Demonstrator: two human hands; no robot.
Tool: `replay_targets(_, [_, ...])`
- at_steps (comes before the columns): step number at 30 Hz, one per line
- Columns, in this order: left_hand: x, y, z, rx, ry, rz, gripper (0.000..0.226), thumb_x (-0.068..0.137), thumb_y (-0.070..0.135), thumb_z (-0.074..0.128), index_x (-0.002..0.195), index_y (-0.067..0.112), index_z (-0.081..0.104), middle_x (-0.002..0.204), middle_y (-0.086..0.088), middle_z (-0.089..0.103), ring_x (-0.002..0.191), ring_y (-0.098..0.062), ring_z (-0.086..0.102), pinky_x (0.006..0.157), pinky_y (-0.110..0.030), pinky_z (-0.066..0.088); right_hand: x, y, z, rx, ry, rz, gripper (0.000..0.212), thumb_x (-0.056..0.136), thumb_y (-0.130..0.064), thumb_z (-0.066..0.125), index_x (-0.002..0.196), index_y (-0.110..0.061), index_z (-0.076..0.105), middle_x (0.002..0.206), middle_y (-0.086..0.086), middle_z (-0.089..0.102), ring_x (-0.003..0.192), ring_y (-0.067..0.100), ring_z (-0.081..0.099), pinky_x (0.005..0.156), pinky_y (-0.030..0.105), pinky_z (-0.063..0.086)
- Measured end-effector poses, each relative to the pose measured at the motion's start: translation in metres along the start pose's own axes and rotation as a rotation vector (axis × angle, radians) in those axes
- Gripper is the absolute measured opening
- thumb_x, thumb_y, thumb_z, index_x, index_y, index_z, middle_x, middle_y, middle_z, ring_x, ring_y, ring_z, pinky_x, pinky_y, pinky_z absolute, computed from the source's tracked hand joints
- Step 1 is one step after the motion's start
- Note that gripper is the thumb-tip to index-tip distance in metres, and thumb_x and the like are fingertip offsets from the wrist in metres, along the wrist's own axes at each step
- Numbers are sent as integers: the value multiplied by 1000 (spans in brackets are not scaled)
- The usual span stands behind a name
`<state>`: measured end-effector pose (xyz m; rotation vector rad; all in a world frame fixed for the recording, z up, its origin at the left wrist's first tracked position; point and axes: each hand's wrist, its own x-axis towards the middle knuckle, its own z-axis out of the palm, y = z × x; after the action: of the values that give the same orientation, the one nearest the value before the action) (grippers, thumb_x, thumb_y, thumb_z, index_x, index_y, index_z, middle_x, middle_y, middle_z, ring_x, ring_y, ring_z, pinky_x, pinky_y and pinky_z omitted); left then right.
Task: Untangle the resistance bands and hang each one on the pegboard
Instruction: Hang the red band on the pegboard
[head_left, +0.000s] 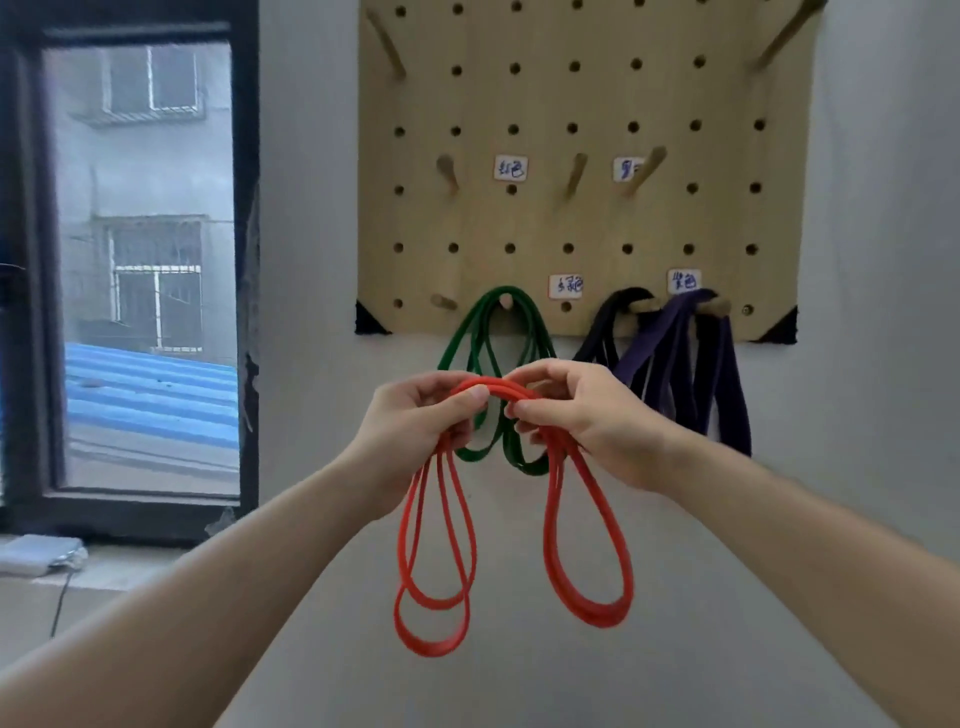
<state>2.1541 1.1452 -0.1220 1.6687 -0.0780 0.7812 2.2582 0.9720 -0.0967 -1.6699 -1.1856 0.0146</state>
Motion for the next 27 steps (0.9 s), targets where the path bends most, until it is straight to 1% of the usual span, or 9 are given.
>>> replay_targets(5, [43, 30, -25, -23, 96, 64, 23, 89, 22, 75, 111, 15, 73, 102, -12, 76, 81, -18, 67, 85, -37, 60, 59, -44, -11, -221, -80, -64, 25, 90, -20, 71, 115, -22, 66, 104, 0, 72, 94, 14, 70, 78, 26, 58])
replay_targets(8, [70, 41, -39, -31, 153, 84, 23, 89, 23, 75, 111, 16, 72, 101, -7, 77, 84, -17, 68, 85, -33, 60, 93, -66, -12, -294, -97, -130, 27, 89, -19, 72, 116, -18, 65, 106, 3, 71, 96, 16, 69, 82, 29, 58])
replay_targets(10, [88, 45, -46, -32, 195, 96, 24, 90, 24, 75, 112, 15, 71, 99, -5, 78, 81, -15, 67, 81, -31, 59, 116, -73, -12, -317, -96, -156, 30, 87, -21, 73, 115, -16, 64, 105, 6, 71, 96, 18, 70, 83, 31, 59])
replay_targets(13, [114, 44, -53, -12, 244, 113, 23, 91, 25, 73, 113, 17, 71, 98, -2, 77, 80, -14, 66, 74, -26, 56, 147, -74, -9, -389, -78, -156, 29, 89, -19, 72, 115, -16, 61, 104, 9, 69, 90, 22, 71, 79, 34, 61])
replay_targets(17, [141, 34, -58, 44, 239, 126, 20, 92, 28, 71, 111, 22, 69, 103, 1, 74, 88, -15, 66, 72, -25, 51, 180, -64, -8, -639, -67, -180, 29, 89, -25, 73, 115, -23, 59, 99, 1, 67, 80, 16, 71, 70, 27, 60])
replay_targets(20, [160, 18, -55, 58, 273, 125, 20, 91, 26, 74, 110, 23, 68, 103, 1, 74, 86, -14, 66, 70, -24, 50, 191, -52, -10, -817, -26, -187, 43, 83, -36, 78, 119, -24, 58, 99, -5, 65, 85, 12, 65, 70, 23, 53])
replay_targets(23, [177, 2, -54, 59, 292, 110, 16, 92, 26, 72, 108, 22, 67, 104, -2, 74, 87, -16, 67, 75, -28, 54, 193, -40, -11, -928, 87, -285, 47, 80, -25, 81, 122, -20, 59, 106, -2, 63, 92, 14, 60, 77, 27, 51])
replay_targets(25, [186, -9, -53, 53, 287, 99, 16, 94, 26, 70, 109, 21, 67, 105, -3, 73, 94, -18, 69, 83, -31, 58, 193, -31, -11, -967, 125, -385, 39, 80, -17, 80, 116, -19, 64, 107, -1, 63, 93, 13, 59, 81, 32, 54])
replay_targets(27, [191, -16, -51, 72, 309, 73, 18, 93, 29, 71, 108, 20, 68, 105, -3, 71, 98, -18, 68, 86, -32, 58, 194, -28, -10, -971, 126, -355, 29, 82, -16, 78, 110, -23, 70, 107, -2, 66, 94, 13, 61, 82, 32, 55])
